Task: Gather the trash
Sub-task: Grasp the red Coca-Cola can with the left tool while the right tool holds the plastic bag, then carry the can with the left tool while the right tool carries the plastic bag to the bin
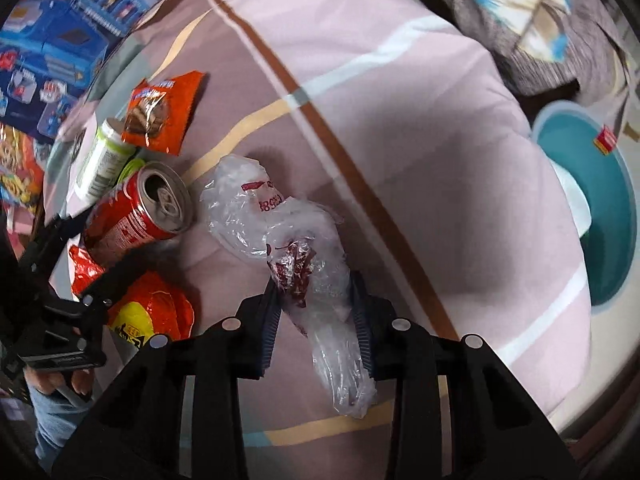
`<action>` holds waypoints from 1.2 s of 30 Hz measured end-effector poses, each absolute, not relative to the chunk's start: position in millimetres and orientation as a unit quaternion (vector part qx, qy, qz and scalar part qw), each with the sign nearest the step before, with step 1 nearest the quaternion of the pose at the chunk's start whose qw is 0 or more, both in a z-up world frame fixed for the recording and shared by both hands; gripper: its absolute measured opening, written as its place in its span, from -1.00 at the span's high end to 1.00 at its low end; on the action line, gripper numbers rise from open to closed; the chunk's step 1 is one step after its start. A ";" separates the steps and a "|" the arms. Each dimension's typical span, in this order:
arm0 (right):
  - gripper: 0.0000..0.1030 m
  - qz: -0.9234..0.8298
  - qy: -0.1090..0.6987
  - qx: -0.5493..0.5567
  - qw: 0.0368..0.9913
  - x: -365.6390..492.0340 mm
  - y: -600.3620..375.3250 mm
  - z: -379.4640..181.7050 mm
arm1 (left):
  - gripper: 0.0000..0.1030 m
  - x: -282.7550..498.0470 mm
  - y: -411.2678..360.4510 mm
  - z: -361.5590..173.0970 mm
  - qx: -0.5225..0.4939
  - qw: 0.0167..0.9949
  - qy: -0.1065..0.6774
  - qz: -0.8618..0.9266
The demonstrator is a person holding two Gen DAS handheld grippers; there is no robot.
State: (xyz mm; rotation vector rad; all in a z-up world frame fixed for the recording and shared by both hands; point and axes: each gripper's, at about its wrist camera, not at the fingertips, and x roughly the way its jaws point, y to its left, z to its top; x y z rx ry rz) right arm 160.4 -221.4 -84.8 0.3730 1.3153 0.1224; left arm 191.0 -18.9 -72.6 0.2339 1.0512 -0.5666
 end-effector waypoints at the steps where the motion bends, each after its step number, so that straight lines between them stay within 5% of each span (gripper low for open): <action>1: 0.36 0.053 0.606 0.177 0.774 159.4 -225.8 -84.6 | -0.55 189.5 -21.5 -72.9 0.110 0.818 0.496 -0.269; 4: 0.36 0.047 0.603 0.187 0.774 157.3 -235.7 -85.8 | -0.37 182.2 -29.0 -74.8 0.102 0.807 0.512 -0.276; 19: 0.36 0.045 0.590 0.221 0.776 148.5 -261.6 -87.7 | -0.55 184.9 -75.0 -88.8 0.152 0.792 0.520 -0.280; 26: 0.37 0.054 0.572 0.255 0.778 144.0 -280.6 -81.5 | -0.17 179.3 -74.3 -80.3 0.107 0.799 0.522 -0.277; 36: 0.37 0.067 0.546 0.302 0.778 130.2 -310.2 -81.6 | -0.12 164.1 -85.5 -62.8 0.063 0.806 0.527 -0.262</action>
